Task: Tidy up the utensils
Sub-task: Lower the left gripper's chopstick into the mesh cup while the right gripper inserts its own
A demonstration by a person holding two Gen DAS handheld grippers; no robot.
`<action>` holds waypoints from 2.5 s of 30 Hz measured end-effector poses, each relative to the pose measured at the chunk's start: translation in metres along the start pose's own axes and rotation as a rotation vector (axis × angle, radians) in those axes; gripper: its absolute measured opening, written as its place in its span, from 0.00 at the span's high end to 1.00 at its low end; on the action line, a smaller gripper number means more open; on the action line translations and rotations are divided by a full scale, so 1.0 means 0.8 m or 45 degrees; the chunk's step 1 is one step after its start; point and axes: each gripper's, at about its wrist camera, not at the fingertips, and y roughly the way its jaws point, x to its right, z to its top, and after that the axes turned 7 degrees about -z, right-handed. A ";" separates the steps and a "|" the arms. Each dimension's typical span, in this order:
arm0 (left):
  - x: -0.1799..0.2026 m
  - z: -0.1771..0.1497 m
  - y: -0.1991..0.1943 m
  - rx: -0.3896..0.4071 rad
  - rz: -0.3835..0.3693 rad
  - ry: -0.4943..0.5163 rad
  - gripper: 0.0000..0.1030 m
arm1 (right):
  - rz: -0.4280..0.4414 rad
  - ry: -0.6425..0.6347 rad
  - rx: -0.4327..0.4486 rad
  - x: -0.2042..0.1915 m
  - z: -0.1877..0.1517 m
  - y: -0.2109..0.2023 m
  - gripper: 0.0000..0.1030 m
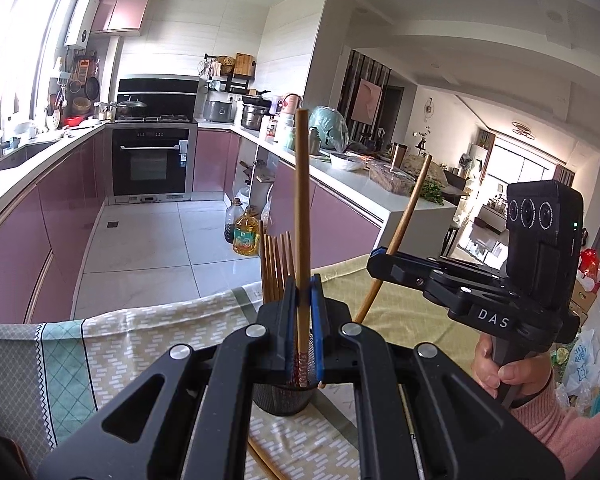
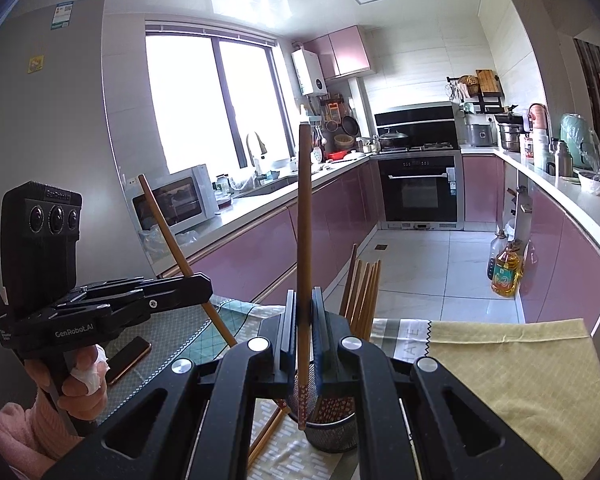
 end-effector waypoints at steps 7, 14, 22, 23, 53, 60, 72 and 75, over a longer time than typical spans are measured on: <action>0.002 -0.008 0.010 -0.020 0.025 0.006 0.93 | -0.017 0.005 0.009 0.004 0.006 0.011 0.94; 0.007 -0.012 0.028 -0.069 0.053 0.001 0.93 | -0.029 0.031 -0.036 0.009 -0.004 0.028 0.94; 0.015 -0.013 0.034 -0.092 0.079 0.012 0.93 | -0.036 0.043 -0.066 0.013 -0.009 0.037 0.94; 0.016 -0.013 0.034 -0.093 0.080 0.014 0.93 | -0.036 0.043 -0.068 0.013 -0.009 0.038 0.94; 0.000 -0.015 0.081 -0.249 0.094 0.042 0.93 | -0.025 0.032 -0.217 0.009 -0.031 0.077 0.94; -0.014 -0.019 0.096 -0.287 0.102 0.029 0.93 | -0.029 0.061 -0.286 0.018 -0.040 0.099 0.94; -0.027 -0.021 0.133 -0.339 0.136 0.014 0.92 | -0.040 0.093 -0.308 0.028 -0.041 0.114 0.93; -0.030 -0.029 0.138 -0.352 0.138 -0.002 0.92 | -0.042 0.094 -0.309 0.029 -0.043 0.113 0.93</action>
